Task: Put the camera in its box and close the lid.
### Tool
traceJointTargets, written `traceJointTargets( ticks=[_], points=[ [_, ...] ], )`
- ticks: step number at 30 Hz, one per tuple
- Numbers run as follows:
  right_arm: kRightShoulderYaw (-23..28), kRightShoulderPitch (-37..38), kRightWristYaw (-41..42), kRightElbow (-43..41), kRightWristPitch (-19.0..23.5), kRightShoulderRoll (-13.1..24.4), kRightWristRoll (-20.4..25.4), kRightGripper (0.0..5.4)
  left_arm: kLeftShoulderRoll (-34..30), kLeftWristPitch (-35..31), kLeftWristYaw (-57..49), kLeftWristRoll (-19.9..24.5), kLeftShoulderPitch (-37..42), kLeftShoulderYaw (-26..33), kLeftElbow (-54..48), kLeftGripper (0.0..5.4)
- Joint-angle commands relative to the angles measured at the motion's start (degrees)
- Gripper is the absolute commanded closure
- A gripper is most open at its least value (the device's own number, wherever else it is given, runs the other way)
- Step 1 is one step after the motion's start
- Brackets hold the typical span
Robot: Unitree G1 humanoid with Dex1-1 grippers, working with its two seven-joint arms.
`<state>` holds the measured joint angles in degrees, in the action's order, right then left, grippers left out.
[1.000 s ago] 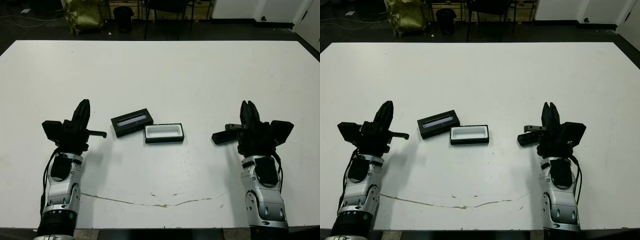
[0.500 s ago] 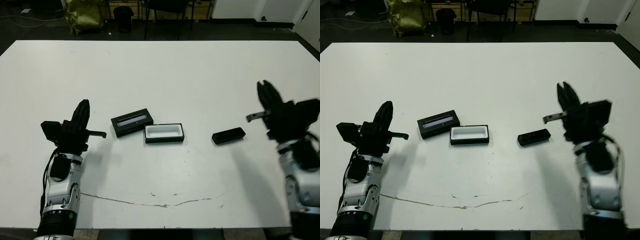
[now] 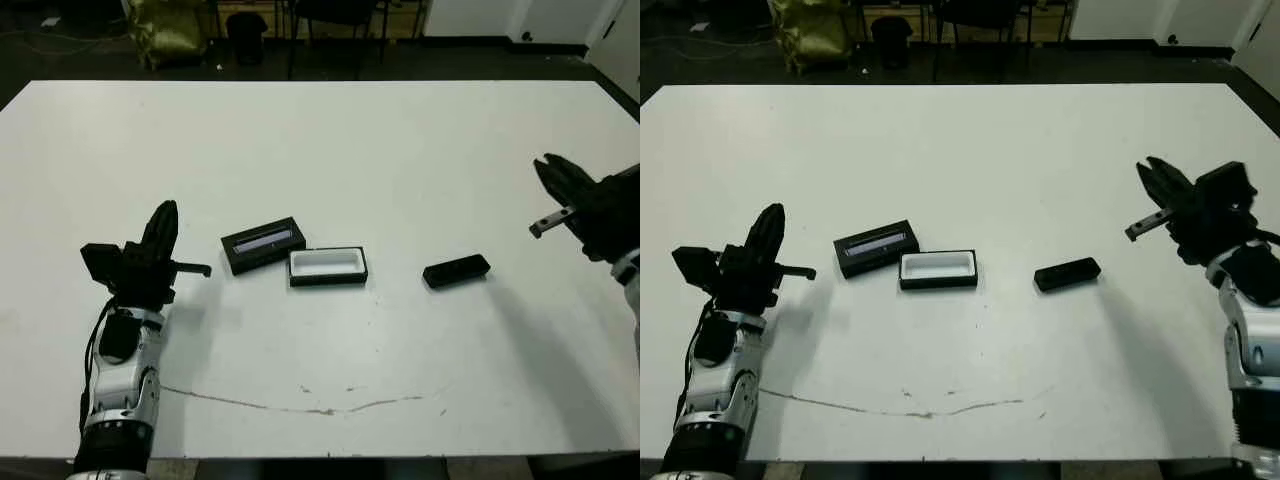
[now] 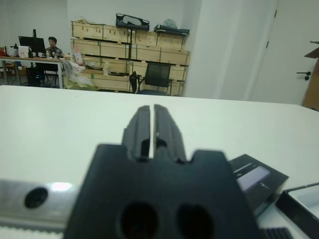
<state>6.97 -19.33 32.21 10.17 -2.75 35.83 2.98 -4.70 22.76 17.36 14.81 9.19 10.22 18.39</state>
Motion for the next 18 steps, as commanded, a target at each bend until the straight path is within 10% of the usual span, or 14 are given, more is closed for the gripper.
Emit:
traceJointTargets(
  ticks=[1,18],
  points=[
    [-3.43,-2.62,3.5,3.55,-0.85,2.71,-3.05,5.39,-0.9,-1.01,0.37,0.3,-0.25,0.35,0.38,5.4],
    [-19.55,-16.33,16.0,15.44,-1.54,5.9,-17.26,5.39,-1.23,0.26,0.31,-0.22,-0.16,0.79,1.25,5.4]
  ],
)
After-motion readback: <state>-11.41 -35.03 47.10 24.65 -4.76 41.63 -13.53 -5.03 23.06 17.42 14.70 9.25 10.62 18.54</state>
